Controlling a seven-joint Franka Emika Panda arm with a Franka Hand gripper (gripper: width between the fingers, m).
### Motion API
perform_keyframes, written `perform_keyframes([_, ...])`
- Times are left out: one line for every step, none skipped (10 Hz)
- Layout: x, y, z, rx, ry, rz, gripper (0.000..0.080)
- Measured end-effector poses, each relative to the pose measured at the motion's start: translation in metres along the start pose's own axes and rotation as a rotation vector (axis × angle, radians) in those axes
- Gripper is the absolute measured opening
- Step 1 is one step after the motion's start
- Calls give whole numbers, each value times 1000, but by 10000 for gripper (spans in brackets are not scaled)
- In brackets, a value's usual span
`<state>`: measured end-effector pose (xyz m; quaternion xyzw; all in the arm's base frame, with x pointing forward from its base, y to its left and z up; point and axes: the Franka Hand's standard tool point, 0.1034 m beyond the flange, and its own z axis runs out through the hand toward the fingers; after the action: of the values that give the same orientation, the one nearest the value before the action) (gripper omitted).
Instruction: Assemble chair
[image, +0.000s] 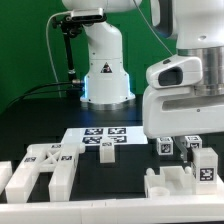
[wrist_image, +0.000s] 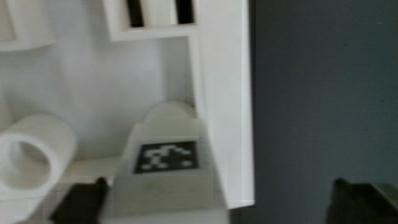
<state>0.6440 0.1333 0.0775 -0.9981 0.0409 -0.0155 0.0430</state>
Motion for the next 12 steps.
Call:
perform_keyframes([0,0,0,1,0,74,540])
perform_keyframes([0,0,0,0,0,142,360])
perform_keyframes([0,0,0,0,0,180,308])
perform_keyframes([0,0,0,1,0,257,308])
perform_keyframes([0,0,0,1,0,333,308])
perform_keyframes([0,0,0,2,0,407,308])
perform_keyframes([1,4,0,-1,0,481,308])
perform_keyframes([3,9,-1,13,3,614,308])
perform_keyframes([6,14,-1,43,2,774,308])
perform_keyframes([7,16,-1,68,-13,922,308])
perform_keyframes([7,14,-1,82,-25,1046,309])
perform_keyframes([9,12,-2,106,-30,1187,309])
